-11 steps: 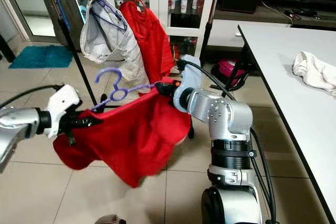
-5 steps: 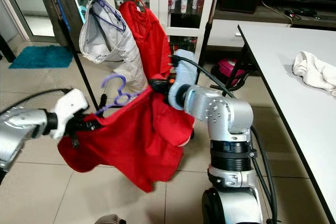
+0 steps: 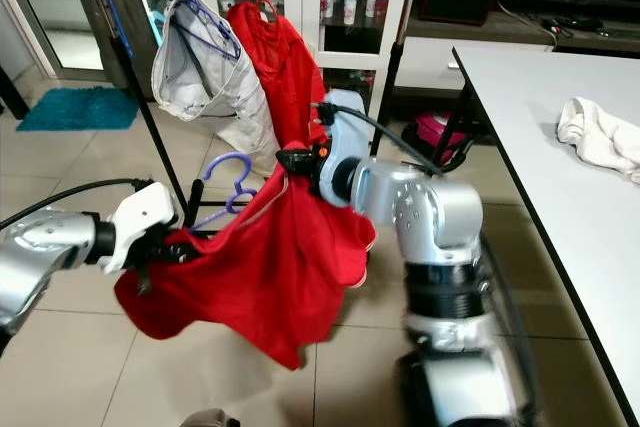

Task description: Hang hanger

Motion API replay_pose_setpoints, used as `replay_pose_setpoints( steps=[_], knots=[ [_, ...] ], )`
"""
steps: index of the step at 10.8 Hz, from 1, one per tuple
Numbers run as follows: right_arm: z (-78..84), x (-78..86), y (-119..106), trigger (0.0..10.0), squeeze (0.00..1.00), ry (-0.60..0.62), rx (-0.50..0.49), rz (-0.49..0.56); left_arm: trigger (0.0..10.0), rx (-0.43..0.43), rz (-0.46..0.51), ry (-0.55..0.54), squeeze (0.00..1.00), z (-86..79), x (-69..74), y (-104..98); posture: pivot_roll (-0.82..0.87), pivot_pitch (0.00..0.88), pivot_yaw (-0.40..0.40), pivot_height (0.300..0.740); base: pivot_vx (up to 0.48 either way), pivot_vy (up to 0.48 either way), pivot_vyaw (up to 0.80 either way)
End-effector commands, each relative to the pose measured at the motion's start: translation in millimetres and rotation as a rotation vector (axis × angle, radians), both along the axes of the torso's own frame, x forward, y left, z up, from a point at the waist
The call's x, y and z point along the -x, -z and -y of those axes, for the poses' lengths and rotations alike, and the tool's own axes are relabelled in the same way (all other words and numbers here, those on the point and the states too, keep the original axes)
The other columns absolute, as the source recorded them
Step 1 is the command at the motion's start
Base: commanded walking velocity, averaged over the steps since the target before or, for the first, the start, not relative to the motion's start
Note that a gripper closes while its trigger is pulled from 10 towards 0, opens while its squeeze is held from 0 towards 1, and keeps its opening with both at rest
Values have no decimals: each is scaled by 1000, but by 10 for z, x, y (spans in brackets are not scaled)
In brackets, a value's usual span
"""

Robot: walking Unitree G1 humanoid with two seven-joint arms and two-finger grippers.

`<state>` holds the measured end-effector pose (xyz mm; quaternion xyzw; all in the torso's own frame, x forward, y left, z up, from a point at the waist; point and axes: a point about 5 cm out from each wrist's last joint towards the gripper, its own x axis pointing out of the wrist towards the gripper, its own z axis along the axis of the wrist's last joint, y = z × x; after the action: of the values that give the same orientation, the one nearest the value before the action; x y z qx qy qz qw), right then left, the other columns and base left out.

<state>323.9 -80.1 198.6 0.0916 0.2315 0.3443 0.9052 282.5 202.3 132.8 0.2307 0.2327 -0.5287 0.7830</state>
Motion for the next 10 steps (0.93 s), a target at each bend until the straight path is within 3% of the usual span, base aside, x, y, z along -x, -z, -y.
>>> replay_pose_setpoints(
  steps=[1,2,3,5,6,8,10],
  knots=[
    [-41,-19,-87,10000,0,-51,11,71,0,16,-9,58,0,33,46,-53,22,0,20,740,0,0,0],
    [-62,14,-55,10000,0,-176,64,116,0,24,-26,86,0,11,94,-85,25,0,19,740,0,0,0],
    [-61,44,-25,10000,145,-257,96,132,0,27,-33,97,0,-18,117,-107,27,0,18,740,0,0,0],
    [-3,49,-8,10000,129,-369,129,173,0,32,-50,109,0,-115,173,-158,30,0,17,740,0,0,0],
    [25,89,37,10000,1000,-494,150,178,0,55,-82,151,0,-110,259,-198,30,0,16,740,0,0,0],
    [155,43,167,10000,1000,-561,214,158,0,72,-111,203,0,-98,367,-249,30,0,17,740,0,0,0],
    [347,-90,215,10000,1000,-501,267,150,0,73,-113,189,0,-176,416,-301,35,0,10,740,0,0,0]
  ],
)
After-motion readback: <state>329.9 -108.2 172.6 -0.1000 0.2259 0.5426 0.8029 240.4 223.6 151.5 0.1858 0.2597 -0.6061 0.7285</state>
